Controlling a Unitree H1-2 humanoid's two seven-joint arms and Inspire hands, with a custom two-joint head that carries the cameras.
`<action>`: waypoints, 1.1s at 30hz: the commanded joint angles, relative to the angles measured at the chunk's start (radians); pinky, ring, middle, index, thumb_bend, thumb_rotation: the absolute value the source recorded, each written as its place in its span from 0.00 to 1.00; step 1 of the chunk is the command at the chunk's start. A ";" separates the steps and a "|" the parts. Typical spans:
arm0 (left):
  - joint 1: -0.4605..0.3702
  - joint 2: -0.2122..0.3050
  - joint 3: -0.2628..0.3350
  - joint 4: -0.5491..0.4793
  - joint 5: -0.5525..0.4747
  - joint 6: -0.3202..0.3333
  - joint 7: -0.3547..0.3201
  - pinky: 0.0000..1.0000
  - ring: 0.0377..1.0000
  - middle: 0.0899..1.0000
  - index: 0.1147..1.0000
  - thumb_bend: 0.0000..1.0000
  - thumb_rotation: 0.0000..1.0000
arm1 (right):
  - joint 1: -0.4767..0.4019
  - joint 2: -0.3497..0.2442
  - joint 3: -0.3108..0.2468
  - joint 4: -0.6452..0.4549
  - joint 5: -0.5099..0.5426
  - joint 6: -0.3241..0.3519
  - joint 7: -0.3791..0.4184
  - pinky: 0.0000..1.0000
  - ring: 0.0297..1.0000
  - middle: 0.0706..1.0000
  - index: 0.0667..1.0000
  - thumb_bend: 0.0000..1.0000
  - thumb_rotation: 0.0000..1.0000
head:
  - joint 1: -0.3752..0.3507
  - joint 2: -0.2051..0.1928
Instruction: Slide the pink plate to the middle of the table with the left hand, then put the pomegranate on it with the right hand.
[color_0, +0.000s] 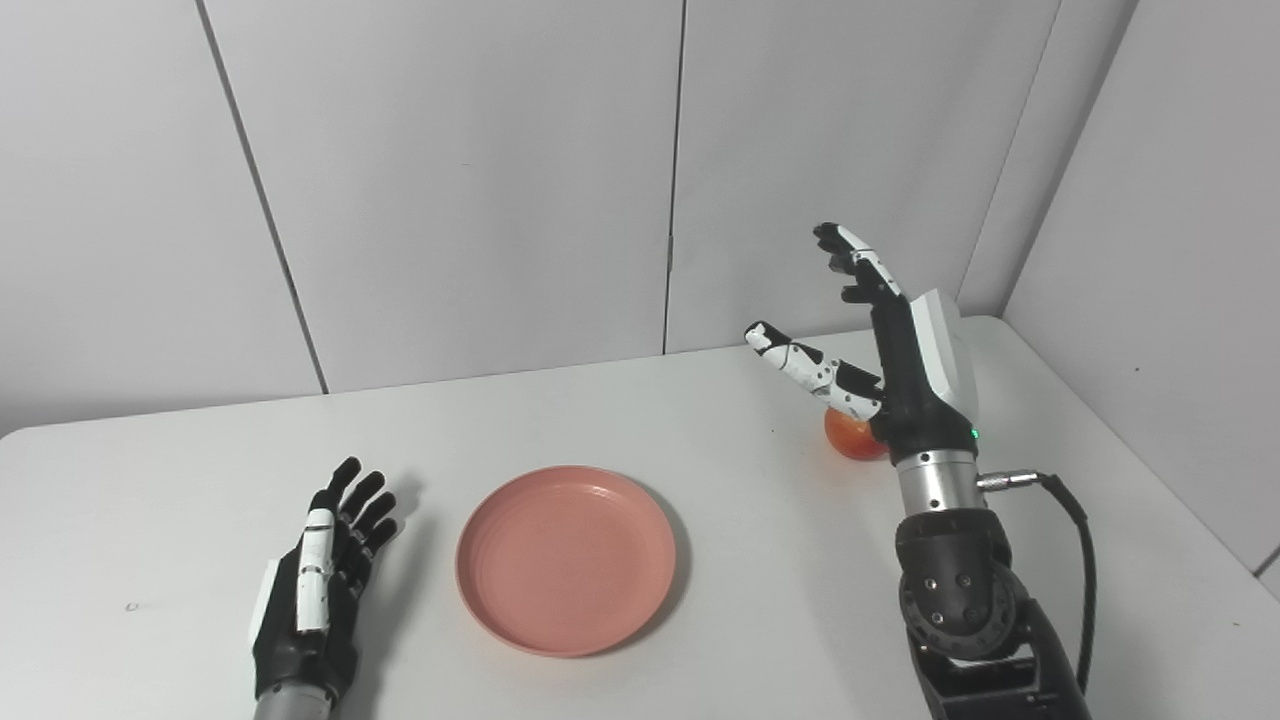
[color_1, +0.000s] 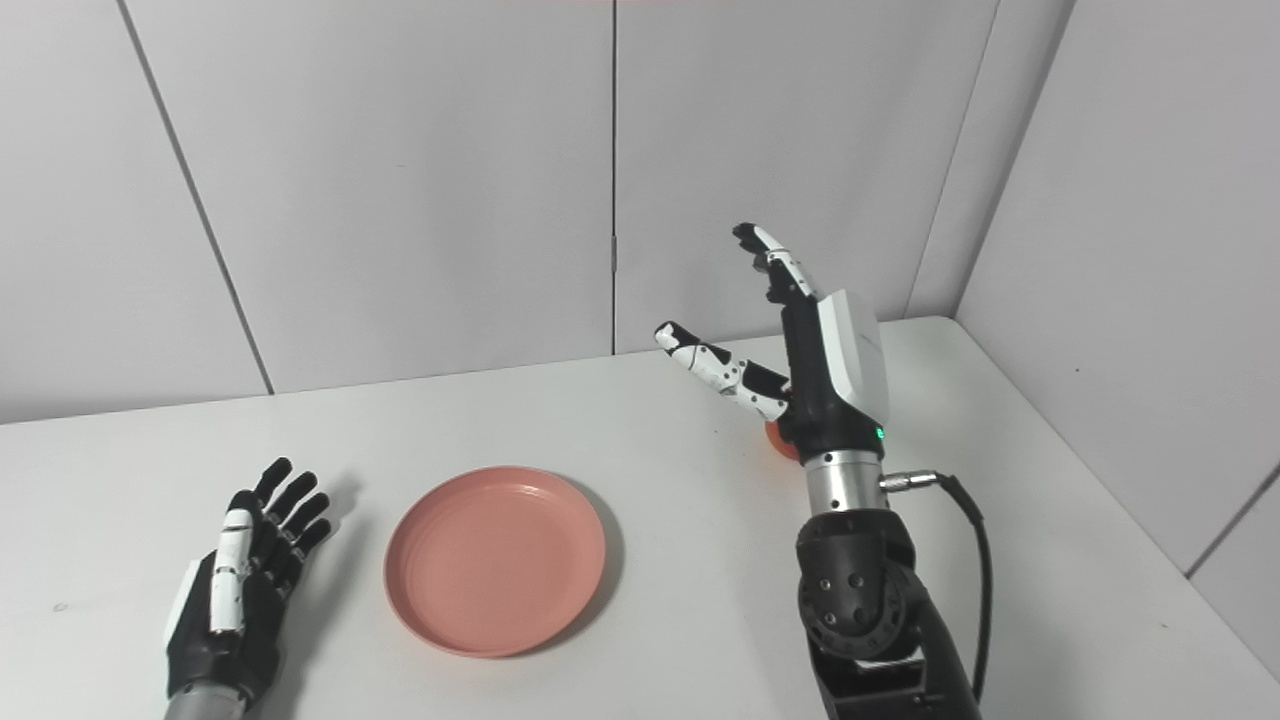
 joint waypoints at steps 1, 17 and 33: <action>-0.006 0.002 0.003 0.016 -0.015 0.011 -0.006 0.90 0.88 0.89 0.89 0.38 1.00 | -0.042 -0.044 -0.017 -0.021 -0.044 0.056 0.032 0.79 0.85 0.86 0.87 0.76 0.62 | -0.003 -0.001; -0.008 0.008 0.014 0.015 -0.036 0.025 -0.014 0.91 0.89 0.89 0.88 0.38 1.00 | -0.032 -0.203 -0.035 0.040 -0.080 0.100 0.119 0.79 0.88 0.93 0.93 0.94 0.40 | -0.023 0.001; -0.007 0.018 0.020 -0.001 -0.046 0.052 -0.018 0.93 0.90 0.90 0.89 0.39 1.00 | -0.050 -0.238 -0.021 0.215 -0.035 0.080 0.158 0.81 0.90 0.94 0.96 0.98 0.42 | -0.042 0.012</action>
